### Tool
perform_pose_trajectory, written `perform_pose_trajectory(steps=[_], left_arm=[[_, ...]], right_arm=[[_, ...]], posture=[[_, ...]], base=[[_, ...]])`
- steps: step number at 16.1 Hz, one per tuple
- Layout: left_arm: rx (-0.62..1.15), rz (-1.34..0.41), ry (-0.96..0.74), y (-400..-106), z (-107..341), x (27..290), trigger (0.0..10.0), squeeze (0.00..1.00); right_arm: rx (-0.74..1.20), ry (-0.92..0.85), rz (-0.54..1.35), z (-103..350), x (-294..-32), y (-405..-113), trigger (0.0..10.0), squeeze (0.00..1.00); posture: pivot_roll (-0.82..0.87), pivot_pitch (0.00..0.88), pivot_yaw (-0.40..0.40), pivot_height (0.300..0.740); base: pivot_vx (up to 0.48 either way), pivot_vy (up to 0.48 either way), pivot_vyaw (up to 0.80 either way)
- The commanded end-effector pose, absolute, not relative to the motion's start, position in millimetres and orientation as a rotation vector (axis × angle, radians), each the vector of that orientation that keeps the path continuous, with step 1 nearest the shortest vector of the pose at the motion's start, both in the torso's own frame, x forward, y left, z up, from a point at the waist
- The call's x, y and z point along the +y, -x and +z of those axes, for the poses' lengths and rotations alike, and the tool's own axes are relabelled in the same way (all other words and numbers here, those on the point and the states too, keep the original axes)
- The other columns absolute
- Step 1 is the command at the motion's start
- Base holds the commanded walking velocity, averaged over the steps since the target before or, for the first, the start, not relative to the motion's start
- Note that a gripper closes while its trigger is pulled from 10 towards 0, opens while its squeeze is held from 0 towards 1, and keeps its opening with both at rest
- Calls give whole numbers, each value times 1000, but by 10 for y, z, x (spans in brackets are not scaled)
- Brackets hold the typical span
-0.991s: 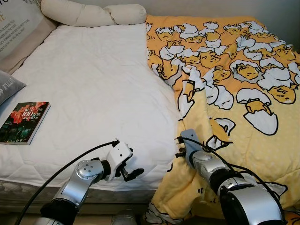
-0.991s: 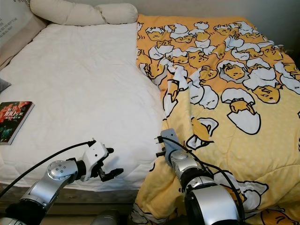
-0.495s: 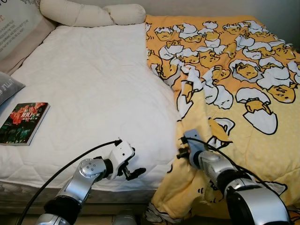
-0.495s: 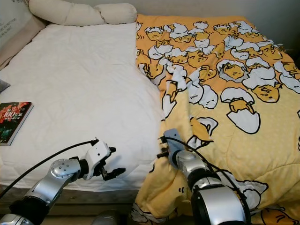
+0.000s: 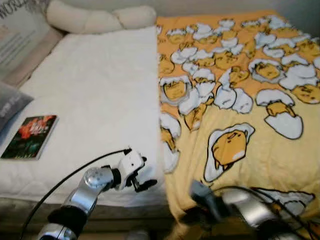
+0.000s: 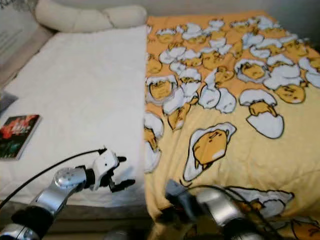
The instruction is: Clean up the room
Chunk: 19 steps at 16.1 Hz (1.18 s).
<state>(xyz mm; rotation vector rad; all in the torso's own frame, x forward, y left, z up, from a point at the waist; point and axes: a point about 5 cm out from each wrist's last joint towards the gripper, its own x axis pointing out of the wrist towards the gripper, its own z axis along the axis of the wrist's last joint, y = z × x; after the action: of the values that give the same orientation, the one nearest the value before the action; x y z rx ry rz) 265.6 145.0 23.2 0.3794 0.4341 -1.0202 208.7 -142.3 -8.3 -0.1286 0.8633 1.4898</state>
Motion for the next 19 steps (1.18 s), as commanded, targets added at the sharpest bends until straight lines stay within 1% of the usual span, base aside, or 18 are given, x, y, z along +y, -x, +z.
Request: perform_pose_trajectory(steps=[1,4,5,6,7,8,9,10,11,13,14,15,16,17,18,19], left_arm=[[427,-1027,-389,-2676,250,1456,10000,0],[425,-1020,-384,-2682,242,1456,10000,0],[422,-1011,-382,-2683,236,1458,10000,0],[422,-1008,-382,-2683,234,1459,10000,0],[419,-1002,-384,-2684,231,1459,10000,0],[419,-1000,-385,-2684,229,1459,10000,0],[418,-998,-386,-2684,227,1459,10000,0],[416,-995,-388,-2684,222,1459,10000,0],[414,-989,-390,-2685,214,1459,10000,0],[397,-952,-377,-2691,206,1465,10000,0],[291,-926,-341,-2692,735,1640,10000,0],[230,-917,-322,-2620,1021,1706,10000,0],[203,-864,-281,-2599,1056,1746,10000,0],[172,-788,-242,-2603,1068,1799,10000,0],[106,-654,-221,-2645,1107,1861,10000,0],[17,-447,-163,-2694,1182,1919,10000,0]], right_arm=[[883,95,1612,-77,-1291,-1997,0,0],[825,99,1610,-2,-1306,-2056,0,0],[811,92,1597,38,-1300,-2070,2000,0],[812,92,1592,57,-1301,-2068,2000,0],[796,66,1565,81,-1269,-2129,10000,0],[794,54,1562,82,-1259,-2146,10000,0],[793,41,1560,91,-1249,-2165,10000,263],[790,-2,1566,130,-1236,-2191,10000,1000],[777,-48,1561,189,-1229,-2220,10000,1000],[755,-46,1546,250,-1267,-2228,10000,1000],[724,-43,1517,299,-1308,-2247,10000,925],[689,-61,1471,364,-1357,-2278,10000,925],[631,-93,1419,478,-1411,-2306,10000,0],[588,-120,1372,580,-1464,-2319,10000,0],[534,-96,1286,647,-1514,-2351,10000,0],[446,-54,1137,730,-1544,-2411,10000,0]], posture=[[162,0,116,740],[174,0,102,740],[181,0,94,740],[183,0,92,740],[185,0,88,740],[186,0,86,740],[186,0,86,740],[184,0,84,740],[180,0,82,740],[172,0,78,740],[172,0,78,740],[170,0,67,740],[161,0,42,740],[158,0,35,740],[152,0,22,740],[138,0,15,740]], base=[[0,0,0],[0,0,0],[0,0,0],[0,0,0],[0,0,0],[0,0,0],[0,0,0],[0,0,0],[0,0,0],[0,0,0],[0,0,0],[0,0,0],[0,0,0],[0,0,0],[0,0,0],[0,0,0]])
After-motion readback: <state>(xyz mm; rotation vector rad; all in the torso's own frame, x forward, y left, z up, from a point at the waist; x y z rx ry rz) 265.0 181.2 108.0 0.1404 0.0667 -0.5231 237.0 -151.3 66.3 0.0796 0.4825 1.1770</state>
